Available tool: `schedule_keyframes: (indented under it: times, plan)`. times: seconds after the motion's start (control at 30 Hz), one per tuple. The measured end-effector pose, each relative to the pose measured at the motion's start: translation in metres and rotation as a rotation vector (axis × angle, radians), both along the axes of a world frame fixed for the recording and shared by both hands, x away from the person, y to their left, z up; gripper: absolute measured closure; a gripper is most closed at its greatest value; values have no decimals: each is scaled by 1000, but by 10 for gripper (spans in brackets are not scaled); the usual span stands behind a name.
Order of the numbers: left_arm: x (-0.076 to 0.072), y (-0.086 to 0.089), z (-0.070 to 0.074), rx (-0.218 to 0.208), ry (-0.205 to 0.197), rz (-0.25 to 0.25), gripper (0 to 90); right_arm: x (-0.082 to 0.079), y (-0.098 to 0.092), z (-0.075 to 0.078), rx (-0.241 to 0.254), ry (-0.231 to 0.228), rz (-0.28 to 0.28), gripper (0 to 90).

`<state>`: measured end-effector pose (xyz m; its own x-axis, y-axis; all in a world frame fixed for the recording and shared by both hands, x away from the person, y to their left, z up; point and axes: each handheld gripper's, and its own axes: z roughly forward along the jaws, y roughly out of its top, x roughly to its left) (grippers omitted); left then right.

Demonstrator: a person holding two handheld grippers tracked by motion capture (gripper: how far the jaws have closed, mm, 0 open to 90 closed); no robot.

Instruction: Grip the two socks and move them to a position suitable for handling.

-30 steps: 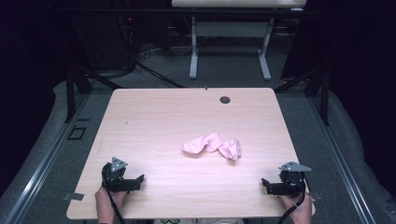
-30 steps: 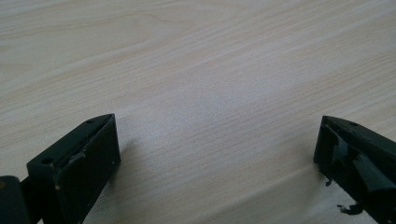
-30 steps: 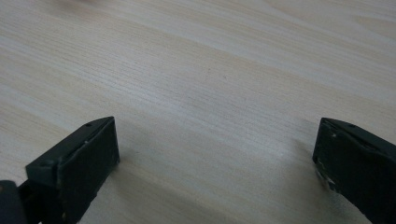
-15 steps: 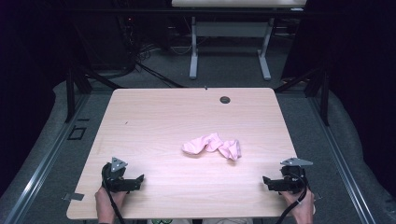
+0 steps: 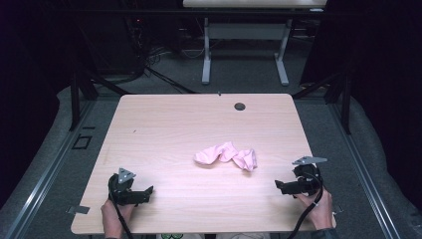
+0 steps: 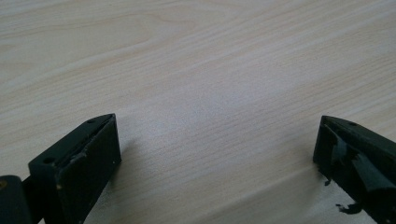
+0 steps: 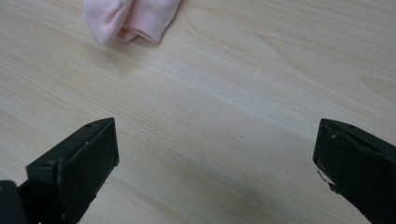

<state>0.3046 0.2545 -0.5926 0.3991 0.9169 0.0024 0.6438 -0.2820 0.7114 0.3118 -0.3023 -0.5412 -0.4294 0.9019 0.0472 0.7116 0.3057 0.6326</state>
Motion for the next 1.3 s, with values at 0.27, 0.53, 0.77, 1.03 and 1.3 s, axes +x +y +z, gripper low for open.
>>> schedule_keyframes:
  times: [0.27,0.53,0.77,1.03,1.3]
  plan:
    - [0,0,0,0,-1,1,7,14,11,8,10,20,41,0]
    - [0,0,0,1,0,1,7,30,25,16,5,48,75,0]
    - [0,0,0,-1,-1,2,7,47,44,22,-2,66,123,0]
    - [0,0,0,-1,-1,2,7,67,67,25,-4,75,173,0]
    - [0,0,0,0,-1,1,7,88,88,21,-15,86,188,0]
